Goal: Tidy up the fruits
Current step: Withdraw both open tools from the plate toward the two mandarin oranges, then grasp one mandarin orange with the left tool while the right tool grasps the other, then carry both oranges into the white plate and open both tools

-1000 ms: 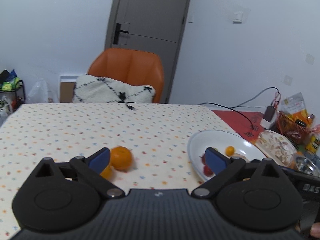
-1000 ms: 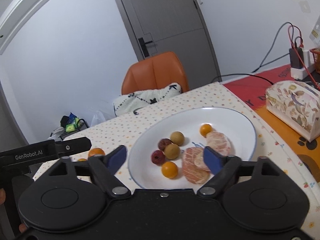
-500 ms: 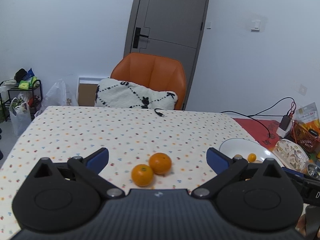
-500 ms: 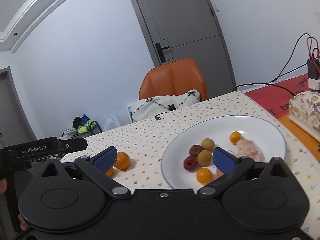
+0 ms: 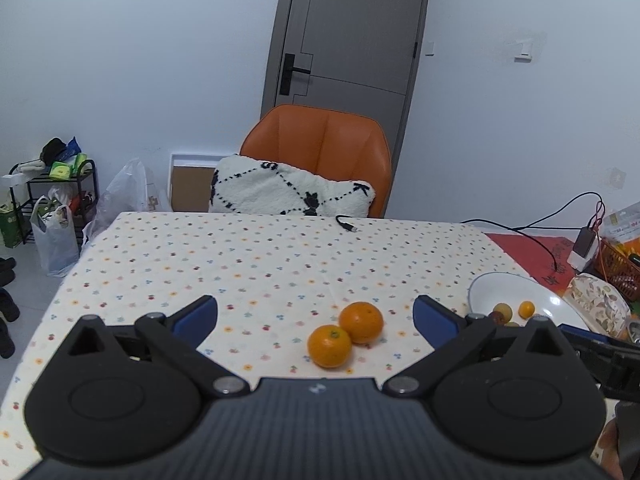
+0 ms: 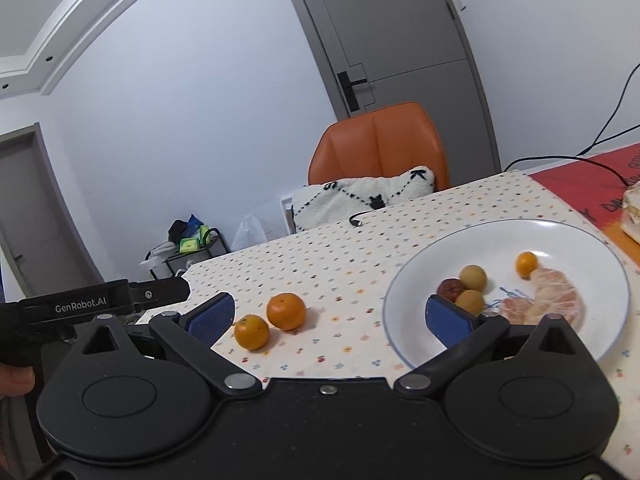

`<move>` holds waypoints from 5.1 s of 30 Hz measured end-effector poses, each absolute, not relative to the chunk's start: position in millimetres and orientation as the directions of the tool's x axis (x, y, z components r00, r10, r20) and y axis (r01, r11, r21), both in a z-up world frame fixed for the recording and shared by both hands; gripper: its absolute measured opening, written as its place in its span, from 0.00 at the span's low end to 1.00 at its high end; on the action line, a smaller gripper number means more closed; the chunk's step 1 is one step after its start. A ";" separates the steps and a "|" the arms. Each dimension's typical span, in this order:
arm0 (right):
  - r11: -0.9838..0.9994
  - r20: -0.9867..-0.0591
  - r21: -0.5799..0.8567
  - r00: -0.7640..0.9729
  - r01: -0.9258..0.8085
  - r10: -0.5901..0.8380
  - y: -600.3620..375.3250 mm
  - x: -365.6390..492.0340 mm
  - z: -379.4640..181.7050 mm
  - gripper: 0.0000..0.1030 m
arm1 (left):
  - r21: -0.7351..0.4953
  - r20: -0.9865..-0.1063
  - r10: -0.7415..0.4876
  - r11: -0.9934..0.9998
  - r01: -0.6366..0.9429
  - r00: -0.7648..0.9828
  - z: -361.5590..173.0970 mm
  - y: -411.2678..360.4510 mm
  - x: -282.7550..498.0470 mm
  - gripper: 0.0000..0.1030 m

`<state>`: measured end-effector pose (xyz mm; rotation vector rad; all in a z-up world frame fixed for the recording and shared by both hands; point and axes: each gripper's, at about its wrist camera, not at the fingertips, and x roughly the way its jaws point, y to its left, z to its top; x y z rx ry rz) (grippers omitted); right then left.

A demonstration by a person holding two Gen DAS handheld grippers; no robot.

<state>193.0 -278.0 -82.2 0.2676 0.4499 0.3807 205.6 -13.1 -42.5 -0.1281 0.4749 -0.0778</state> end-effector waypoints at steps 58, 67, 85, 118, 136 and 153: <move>0.869 -0.544 0.220 0.684 -0.442 0.486 -194.8 278.3 -105.8 0.59 | -0.232 -0.600 -0.123 0.972 -0.024 0.790 -97.8 22.1 286.0 0.35; 0.876 -0.579 0.180 0.672 -0.447 0.462 -169.9 296.5 -115.9 0.59 | -0.244 -0.610 -0.103 0.968 -0.062 0.786 -101.8 42.5 288.3 0.35; 0.876 -0.545 0.234 0.689 -0.421 0.477 -189.9 279.5 -107.8 0.39 | -0.251 -0.577 -0.143 0.968 -0.008 0.804 -86.5 18.5 277.4 0.35; 0.932 -0.439 0.291 0.835 -0.216 0.331 -333.0 224.4 -83.8 0.39 | -0.242 -0.511 -0.307 0.948 0.209 0.803 -59.8 -108.4 256.7 0.35; 0.950 -0.465 0.300 0.856 -0.087 0.225 -381.7 228.8 -100.0 0.39 | -0.236 -0.541 -0.388 0.921 0.308 0.746 -73.2 -161.4 260.0 0.35; 0.932 -0.452 0.360 0.865 -0.047 0.218 -397.0 222.4 -105.3 0.54 | -0.220 -0.567 -0.410 0.911 0.348 0.714 -80.2 -185.2 263.1 0.38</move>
